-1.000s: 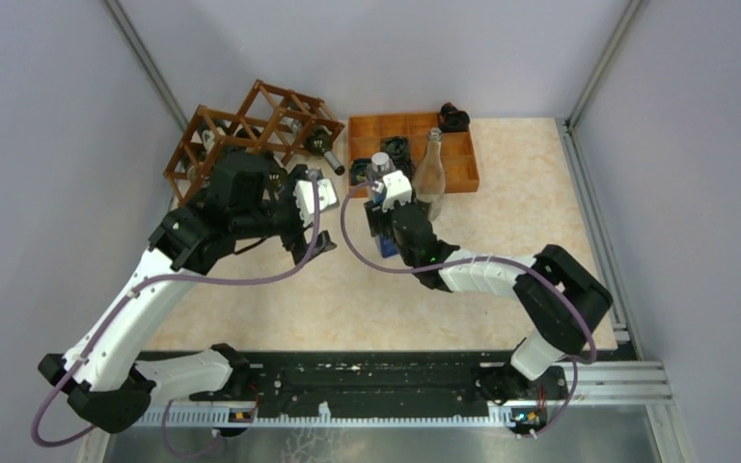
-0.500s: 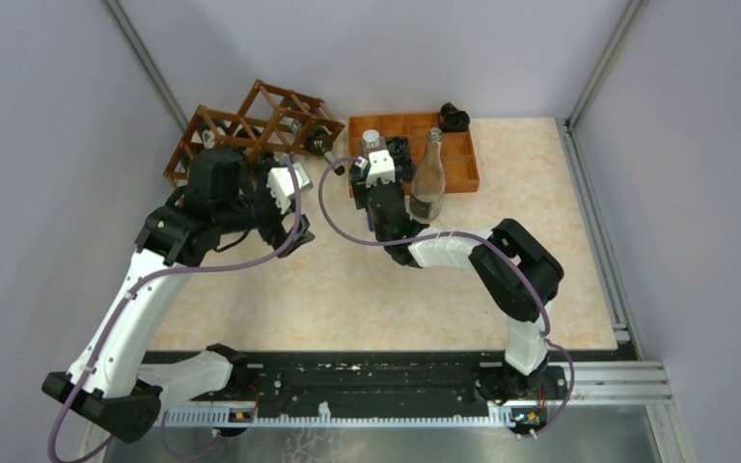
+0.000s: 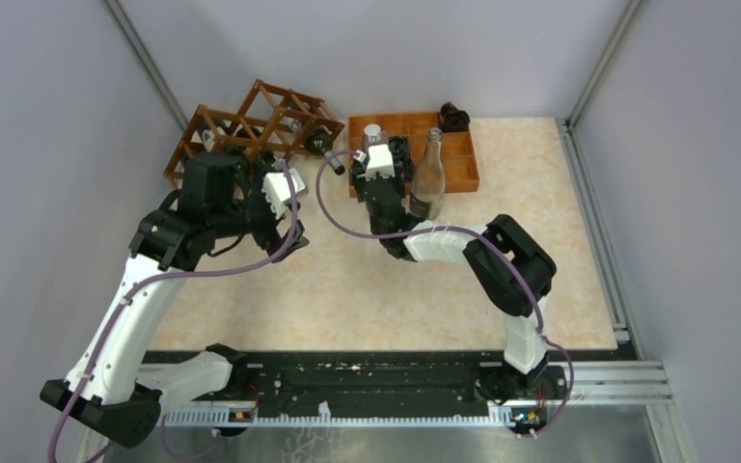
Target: Take the wine bottle off the wine rack
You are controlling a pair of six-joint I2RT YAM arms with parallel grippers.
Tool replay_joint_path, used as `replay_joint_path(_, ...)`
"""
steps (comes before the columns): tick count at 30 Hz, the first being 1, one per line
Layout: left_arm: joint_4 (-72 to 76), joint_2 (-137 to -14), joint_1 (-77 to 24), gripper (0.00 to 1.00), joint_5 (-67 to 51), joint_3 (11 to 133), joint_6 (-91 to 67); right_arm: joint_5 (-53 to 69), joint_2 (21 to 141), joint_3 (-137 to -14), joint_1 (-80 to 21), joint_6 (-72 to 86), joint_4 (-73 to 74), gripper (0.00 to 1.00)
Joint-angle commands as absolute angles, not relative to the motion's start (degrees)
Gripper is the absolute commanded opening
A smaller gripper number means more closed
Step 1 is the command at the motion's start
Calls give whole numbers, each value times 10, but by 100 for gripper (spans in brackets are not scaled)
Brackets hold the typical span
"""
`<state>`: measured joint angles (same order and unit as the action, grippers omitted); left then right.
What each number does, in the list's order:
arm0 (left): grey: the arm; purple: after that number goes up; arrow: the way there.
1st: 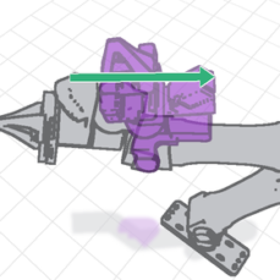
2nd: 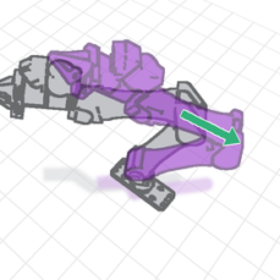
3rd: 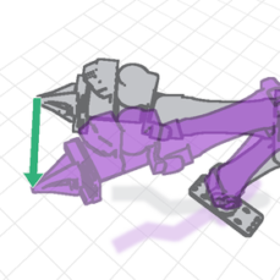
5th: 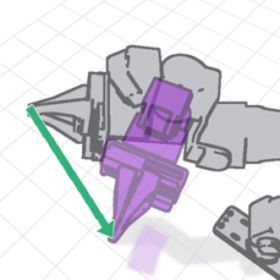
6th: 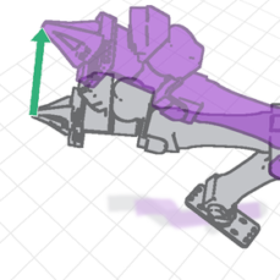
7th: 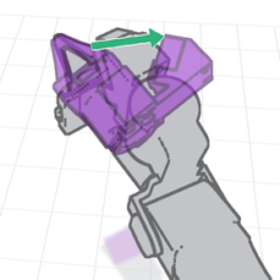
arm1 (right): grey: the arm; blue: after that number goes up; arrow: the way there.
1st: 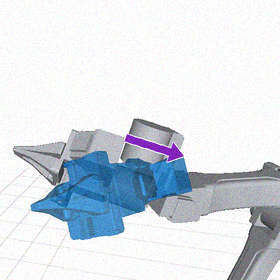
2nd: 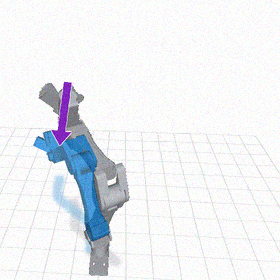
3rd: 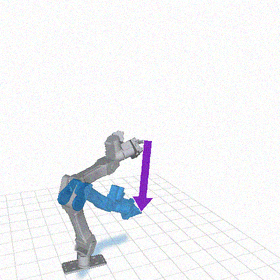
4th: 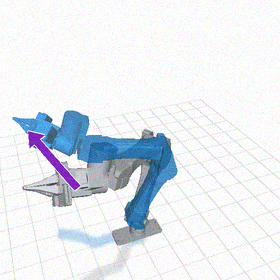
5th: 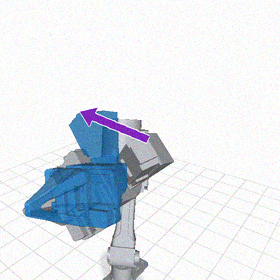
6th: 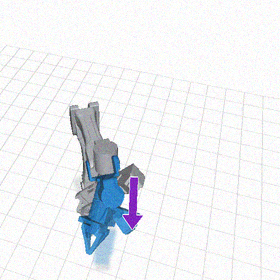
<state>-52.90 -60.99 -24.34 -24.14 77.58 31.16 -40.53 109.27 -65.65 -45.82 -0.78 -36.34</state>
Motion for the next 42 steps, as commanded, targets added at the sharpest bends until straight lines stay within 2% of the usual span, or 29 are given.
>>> replay_joint_path(1, -540, -608, -239, 99, -254, 792, 319, -441, 1083, -698, -450, 3, -361, 28)
replay_joint_path(3, -542, -607, -239, 99, -254, 795, 320, -445, 1079, -697, -450, 17, -349, 37)
replay_joint_path(7, -545, -608, -238, 99, -251, 797, 325, -446, 1068, -695, -449, 29, -336, 62)
replay_joint_path(13, -559, -616, -238, 99, -250, 803, 330, -439, 1050, -688, -450, 41, -320, 82)
replay_joint_path(14, -562, -618, -238, 99, -251, 804, 331, -437, 1043, -684, -450, 41, -319, 94)
replay_joint_path(15, -563, -619, -238, 99, -251, 806, 331, -436, 1037, -679, -451, 42, -319, 98)
replay_joint_path(23, -569, -636, -238, 99, -249, 826, 336, -416, 980, -639, -458, 84, -290, 99)
replay_joint_path(31, -565, -653, -230, 99, -233, 834, 349, -432, 921, -591, -484, 176, -184, 99)
replay_joint_path(42, -545, -689, -155, 99, -212, 815, 396, -413, 840, -534, -502, 243, -79, 99)
